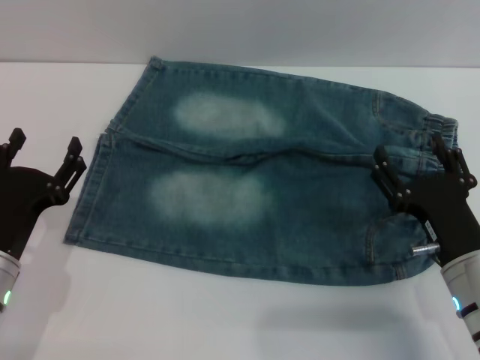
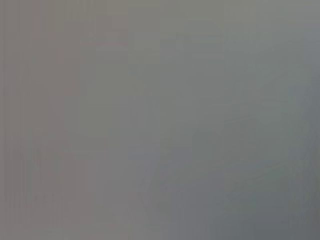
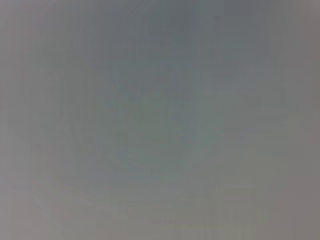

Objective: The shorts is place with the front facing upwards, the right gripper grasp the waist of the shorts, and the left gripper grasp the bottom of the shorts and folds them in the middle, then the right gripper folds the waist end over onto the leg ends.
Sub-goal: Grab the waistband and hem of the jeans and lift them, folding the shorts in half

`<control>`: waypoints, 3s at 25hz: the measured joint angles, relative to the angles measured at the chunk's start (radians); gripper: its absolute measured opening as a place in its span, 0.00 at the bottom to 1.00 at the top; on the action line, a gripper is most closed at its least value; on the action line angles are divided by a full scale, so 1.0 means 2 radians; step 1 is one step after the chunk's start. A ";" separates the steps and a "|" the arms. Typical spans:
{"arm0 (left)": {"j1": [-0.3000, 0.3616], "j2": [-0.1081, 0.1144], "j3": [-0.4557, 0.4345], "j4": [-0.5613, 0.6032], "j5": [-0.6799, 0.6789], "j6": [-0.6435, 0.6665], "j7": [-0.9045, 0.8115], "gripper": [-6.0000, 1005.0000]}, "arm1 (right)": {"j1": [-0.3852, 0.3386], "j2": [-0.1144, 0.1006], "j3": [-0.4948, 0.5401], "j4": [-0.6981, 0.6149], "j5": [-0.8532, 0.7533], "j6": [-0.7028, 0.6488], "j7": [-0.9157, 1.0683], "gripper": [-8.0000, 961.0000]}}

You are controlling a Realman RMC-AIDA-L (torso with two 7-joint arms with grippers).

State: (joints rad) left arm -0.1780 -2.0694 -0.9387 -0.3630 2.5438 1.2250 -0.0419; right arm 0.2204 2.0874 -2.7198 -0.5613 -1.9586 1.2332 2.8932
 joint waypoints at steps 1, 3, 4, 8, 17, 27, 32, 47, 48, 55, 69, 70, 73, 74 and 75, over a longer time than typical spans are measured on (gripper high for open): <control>0.000 0.000 0.001 -0.001 0.000 0.000 0.000 0.85 | 0.000 0.000 0.000 -0.001 0.000 0.000 0.000 0.85; 0.000 0.001 0.002 -0.001 0.000 0.000 0.002 0.85 | 0.001 -0.001 0.000 -0.002 0.000 0.000 0.000 0.85; 0.000 0.001 0.002 -0.001 -0.001 0.000 0.003 0.85 | 0.001 -0.001 0.000 -0.002 0.000 0.000 -0.001 0.85; 0.000 0.001 0.001 -0.001 -0.003 0.000 0.003 0.85 | 0.002 -0.001 0.000 0.000 0.002 -0.001 -0.001 0.85; -0.005 0.000 0.000 -0.001 -0.003 -0.002 0.003 0.85 | 0.002 -0.001 0.002 0.000 0.003 -0.005 -0.002 0.85; -0.010 -0.001 0.002 -0.001 -0.003 -0.006 0.003 0.85 | -0.001 -0.001 0.000 0.002 0.004 -0.005 -0.002 0.85; -0.009 -0.001 0.003 -0.001 -0.003 -0.006 -0.001 0.85 | -0.001 -0.001 0.000 0.002 0.004 -0.005 -0.001 0.85; -0.008 -0.001 0.003 -0.001 -0.003 -0.006 -0.001 0.85 | -0.001 -0.001 0.000 0.001 0.004 -0.005 0.000 0.85; -0.008 -0.001 0.003 -0.001 -0.002 -0.006 -0.001 0.85 | -0.001 -0.001 0.000 0.001 0.004 -0.005 0.001 0.85; -0.001 0.011 0.015 -0.053 0.002 -0.052 -0.004 0.85 | -0.001 -0.008 0.027 -0.055 0.003 -0.079 -0.004 0.85; 0.096 0.077 -0.087 -0.458 0.035 -0.508 0.007 0.84 | -0.108 -0.004 0.348 -0.448 0.046 -0.673 -0.249 0.85; 0.104 0.073 -0.102 -0.484 0.043 -0.546 0.011 0.84 | -0.112 -0.004 0.375 -0.466 0.056 -0.728 -0.242 0.85; 0.122 0.055 -0.149 -0.551 0.053 -0.658 0.040 0.84 | -0.115 -0.005 0.448 -0.498 0.078 -0.869 -0.191 0.85; 0.125 0.047 -0.162 -0.568 0.054 -0.689 0.053 0.84 | -0.113 -0.006 0.472 -0.505 0.075 -0.908 -0.162 0.85; 0.127 0.040 -0.172 -0.579 0.054 -0.716 0.064 0.84 | -0.112 -0.006 0.493 -0.513 0.062 -0.942 -0.132 0.85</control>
State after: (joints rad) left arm 0.0762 -1.9888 -1.2830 -1.5211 2.6518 -0.2077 0.0868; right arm -0.0028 2.0747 -1.7337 -1.5863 -1.8346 -0.6515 2.6299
